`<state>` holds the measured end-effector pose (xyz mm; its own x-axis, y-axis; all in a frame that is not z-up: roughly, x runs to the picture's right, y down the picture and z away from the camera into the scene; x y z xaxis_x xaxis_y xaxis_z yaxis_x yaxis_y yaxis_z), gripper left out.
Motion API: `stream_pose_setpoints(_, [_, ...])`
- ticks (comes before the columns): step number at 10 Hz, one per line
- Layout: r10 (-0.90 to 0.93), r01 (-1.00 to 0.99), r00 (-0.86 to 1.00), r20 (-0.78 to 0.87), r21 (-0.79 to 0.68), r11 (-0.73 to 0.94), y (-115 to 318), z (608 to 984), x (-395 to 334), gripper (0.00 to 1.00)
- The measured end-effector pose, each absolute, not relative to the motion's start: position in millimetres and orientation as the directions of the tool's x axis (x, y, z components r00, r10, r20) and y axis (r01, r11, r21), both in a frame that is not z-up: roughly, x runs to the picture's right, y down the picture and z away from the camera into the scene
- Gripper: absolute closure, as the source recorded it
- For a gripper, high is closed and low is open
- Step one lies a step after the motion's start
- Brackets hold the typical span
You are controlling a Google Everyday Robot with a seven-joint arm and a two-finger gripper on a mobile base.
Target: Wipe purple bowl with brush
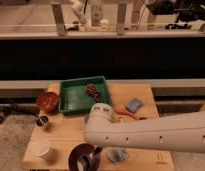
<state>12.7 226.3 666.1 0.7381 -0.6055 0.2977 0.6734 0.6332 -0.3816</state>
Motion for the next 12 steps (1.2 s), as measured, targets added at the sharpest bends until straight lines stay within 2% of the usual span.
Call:
stream_pose_setpoints(9, [-0.627,0.692,0.722,0.294,-0.346,0.634,204,683,9,1.0])
stream_pose_setpoints(12, [-0.587,0.694,0.718,0.373,-0.322,0.644,198,692,0,1.0])
